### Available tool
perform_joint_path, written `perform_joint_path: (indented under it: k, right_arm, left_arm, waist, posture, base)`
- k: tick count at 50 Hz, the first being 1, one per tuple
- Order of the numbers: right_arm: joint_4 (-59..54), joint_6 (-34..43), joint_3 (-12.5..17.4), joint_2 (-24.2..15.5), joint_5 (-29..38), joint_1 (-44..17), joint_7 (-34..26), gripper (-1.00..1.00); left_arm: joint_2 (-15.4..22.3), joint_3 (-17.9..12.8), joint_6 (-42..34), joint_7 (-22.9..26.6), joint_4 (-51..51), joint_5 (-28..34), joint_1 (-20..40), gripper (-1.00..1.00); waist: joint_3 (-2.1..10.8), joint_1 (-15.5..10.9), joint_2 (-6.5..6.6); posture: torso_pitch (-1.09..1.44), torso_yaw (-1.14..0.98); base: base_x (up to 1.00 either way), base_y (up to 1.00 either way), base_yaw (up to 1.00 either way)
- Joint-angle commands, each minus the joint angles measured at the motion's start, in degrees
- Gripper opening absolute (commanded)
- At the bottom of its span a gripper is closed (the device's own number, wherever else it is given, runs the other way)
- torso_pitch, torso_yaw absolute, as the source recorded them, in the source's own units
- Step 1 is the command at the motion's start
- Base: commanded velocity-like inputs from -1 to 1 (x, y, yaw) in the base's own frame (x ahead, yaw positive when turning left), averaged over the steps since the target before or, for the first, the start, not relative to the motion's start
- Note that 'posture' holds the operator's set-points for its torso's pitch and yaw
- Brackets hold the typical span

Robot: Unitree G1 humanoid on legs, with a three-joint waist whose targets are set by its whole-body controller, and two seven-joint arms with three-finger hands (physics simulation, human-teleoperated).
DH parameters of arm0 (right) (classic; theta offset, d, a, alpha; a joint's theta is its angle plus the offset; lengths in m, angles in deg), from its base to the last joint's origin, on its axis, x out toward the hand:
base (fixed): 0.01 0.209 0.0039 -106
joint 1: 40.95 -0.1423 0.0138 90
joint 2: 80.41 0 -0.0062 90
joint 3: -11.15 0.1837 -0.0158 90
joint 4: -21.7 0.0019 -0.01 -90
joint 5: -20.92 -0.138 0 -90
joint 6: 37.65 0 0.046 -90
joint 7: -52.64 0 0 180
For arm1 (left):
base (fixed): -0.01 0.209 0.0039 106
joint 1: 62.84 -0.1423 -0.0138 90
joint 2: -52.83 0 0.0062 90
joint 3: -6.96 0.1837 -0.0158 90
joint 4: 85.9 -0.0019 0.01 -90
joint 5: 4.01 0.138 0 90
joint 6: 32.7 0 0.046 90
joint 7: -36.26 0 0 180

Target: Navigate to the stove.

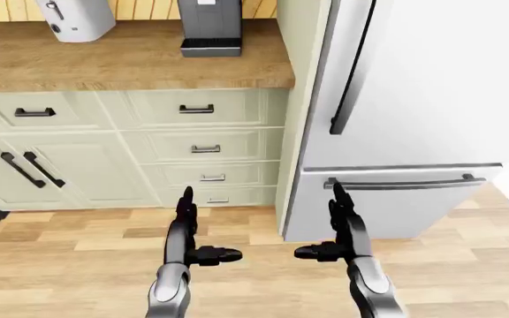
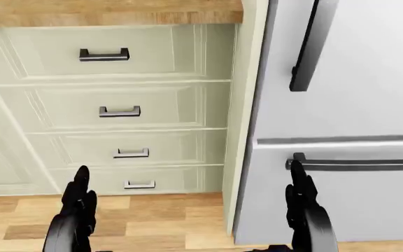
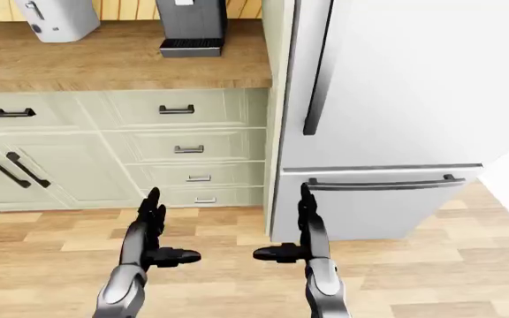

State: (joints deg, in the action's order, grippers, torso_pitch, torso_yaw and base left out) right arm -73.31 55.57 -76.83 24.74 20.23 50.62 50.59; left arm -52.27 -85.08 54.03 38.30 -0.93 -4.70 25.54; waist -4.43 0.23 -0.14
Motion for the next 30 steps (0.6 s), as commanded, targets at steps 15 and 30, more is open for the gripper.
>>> perform_joint_path:
  k: [15, 30]
  right_arm:
    - [4.98, -4.75, -0.59, -0.20, 0.23, -0.87, -2.18, 1.00]
    - [5.02, -3.29, -0.70, -0.18, 1.01, -1.23, -1.99, 1.00]
  left_arm:
    - [0.19, -0.17, 3.36, 0.12, 4.75, -0.39, 1.76, 1.00]
    - [0.19, -0.17, 3.36, 0.12, 4.75, -0.39, 1.76, 1.00]
  waist:
    - [4.57, -0.42, -0.22]
    - [5.10, -0.36, -0.16]
  posture:
    - [0.00, 0.00]
    - [0.00, 0.00]
  base:
    - [0.00, 0.00, 0.00]
    - [0.00, 0.01, 0.00]
